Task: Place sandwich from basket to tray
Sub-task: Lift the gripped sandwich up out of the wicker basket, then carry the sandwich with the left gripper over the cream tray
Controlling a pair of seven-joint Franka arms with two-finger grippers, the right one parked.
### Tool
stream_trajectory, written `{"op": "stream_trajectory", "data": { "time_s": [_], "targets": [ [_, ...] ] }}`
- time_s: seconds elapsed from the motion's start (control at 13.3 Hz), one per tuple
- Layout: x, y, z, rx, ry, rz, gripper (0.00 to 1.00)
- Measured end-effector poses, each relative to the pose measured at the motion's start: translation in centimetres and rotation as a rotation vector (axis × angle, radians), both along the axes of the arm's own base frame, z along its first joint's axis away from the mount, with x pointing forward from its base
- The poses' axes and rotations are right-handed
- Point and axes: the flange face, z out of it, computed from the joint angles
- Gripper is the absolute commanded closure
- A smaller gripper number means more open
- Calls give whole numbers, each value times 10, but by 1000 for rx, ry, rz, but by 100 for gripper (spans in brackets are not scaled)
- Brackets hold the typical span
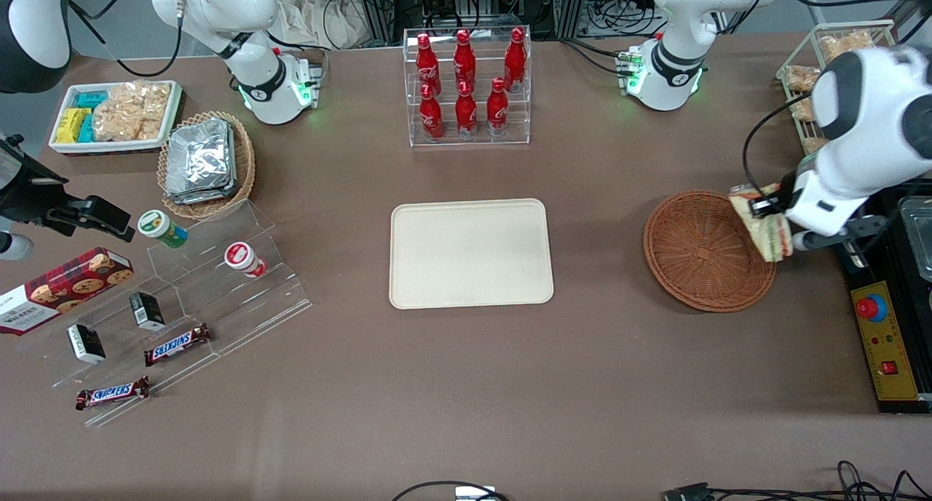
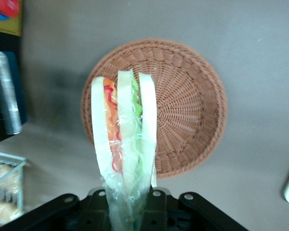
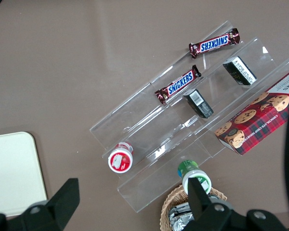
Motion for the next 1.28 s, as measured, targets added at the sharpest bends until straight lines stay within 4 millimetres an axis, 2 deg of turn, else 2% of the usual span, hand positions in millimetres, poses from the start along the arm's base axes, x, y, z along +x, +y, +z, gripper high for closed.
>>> {"op": "stream_trajectory", "data": {
  "time_s": [0.15, 0.3, 0.45, 0.53, 0.68, 0.9, 0.98, 1.13, 1.28],
  "targets": [
    [3, -18, 48, 2, 6, -40, 100],
    [4, -47, 83, 4, -12, -90, 100],
    [4, -90, 101, 2, -21, -168, 100],
    [3, -121, 106, 0, -18, -216, 100],
    [3, -188, 109, -9, -20, -252, 100],
    [-4, -284, 93, -44, -3, -227, 100],
    [-6, -308, 90, -59, 3, -189, 100],
    [-7, -339, 84, -87, 22, -128, 100],
    [-3, -348, 71, -97, 50, -115, 100]
  ]
}}
